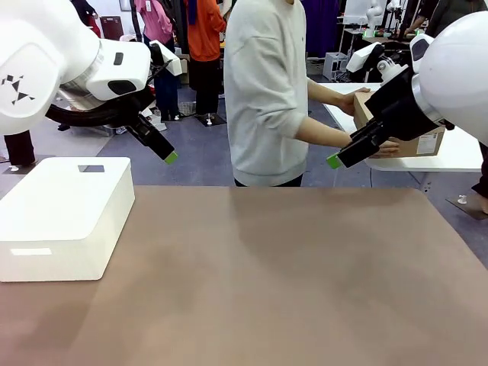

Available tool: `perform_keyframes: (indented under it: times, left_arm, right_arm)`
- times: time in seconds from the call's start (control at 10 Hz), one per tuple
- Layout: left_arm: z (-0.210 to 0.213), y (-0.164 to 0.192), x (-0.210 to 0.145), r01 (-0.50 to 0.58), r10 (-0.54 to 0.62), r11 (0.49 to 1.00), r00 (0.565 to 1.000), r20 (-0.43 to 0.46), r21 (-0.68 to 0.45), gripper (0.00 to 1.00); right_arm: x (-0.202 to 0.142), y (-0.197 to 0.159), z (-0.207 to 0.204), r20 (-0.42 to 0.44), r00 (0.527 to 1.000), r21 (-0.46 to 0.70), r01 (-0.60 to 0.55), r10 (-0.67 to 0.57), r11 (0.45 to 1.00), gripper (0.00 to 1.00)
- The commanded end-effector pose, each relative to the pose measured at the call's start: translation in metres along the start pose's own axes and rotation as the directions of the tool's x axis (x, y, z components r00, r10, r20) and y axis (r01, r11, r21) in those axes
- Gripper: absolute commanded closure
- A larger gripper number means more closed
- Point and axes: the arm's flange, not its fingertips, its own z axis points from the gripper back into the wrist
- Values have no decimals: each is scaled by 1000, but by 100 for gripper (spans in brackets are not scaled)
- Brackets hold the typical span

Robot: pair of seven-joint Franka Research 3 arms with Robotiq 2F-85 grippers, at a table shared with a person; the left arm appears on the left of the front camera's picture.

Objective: Pack the shoes into the box.
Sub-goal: Press down on the lid of the Shoes Box.

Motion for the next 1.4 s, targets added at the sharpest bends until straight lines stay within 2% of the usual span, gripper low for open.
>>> perform_keyframes:
  times: [0.0, 1.3]
  left_arm:
    - [0, 2, -1, 4, -4, 1000, 1000, -2, 2, 0]
    - [0, 2, -1, 4, -4, 1000, 1000, -2, 2, 0]
  right_arm:
    - [0, 0, 0, 1, 1000, 2, -5, 5, 1000, 0]
    - [0, 0, 0, 1, 1000, 2, -5, 5, 1000, 0]
